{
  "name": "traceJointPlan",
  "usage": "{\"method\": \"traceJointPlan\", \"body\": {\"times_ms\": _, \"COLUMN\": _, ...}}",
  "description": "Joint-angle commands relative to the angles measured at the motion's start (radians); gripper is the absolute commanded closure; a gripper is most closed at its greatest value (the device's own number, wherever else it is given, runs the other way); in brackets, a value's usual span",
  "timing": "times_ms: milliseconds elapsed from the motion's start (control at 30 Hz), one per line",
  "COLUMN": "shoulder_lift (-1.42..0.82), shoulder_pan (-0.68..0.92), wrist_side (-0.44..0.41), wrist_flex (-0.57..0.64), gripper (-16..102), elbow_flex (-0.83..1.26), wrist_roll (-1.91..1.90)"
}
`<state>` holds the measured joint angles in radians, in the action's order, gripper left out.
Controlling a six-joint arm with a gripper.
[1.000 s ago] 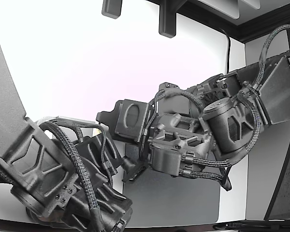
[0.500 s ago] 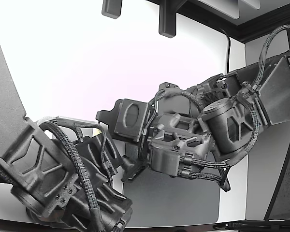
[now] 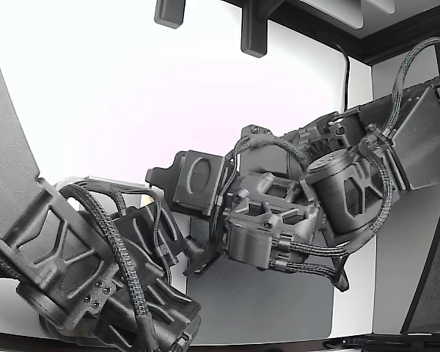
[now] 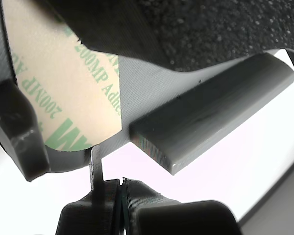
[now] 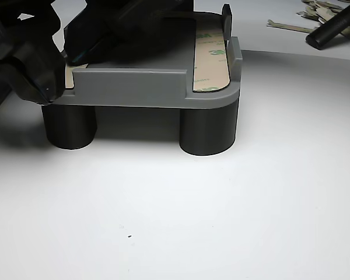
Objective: Peel off protective film from adhesive tape.
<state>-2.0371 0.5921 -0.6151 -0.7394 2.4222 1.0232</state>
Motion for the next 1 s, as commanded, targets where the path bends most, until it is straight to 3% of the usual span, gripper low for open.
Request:
{"method": "traceJointPlan", "body": {"times_ms": 0, "shoulder_lift": -0.015, "shoulder_pan": -0.006, "wrist_side": -0.006, "wrist_flex": 0.003, "gripper": 96, "elbow_flex": -0.026, "wrist_roll": 0.003}}
{"method": "traceJointPlan", "body": {"times_ms": 967, "shoulder_lift": -0.006, "shoulder_pan": 0.003, "wrist_side": -0.009, "wrist_flex": 0.000, "gripper": 97, "elbow_flex": -0.040, "wrist_roll": -0.008}}
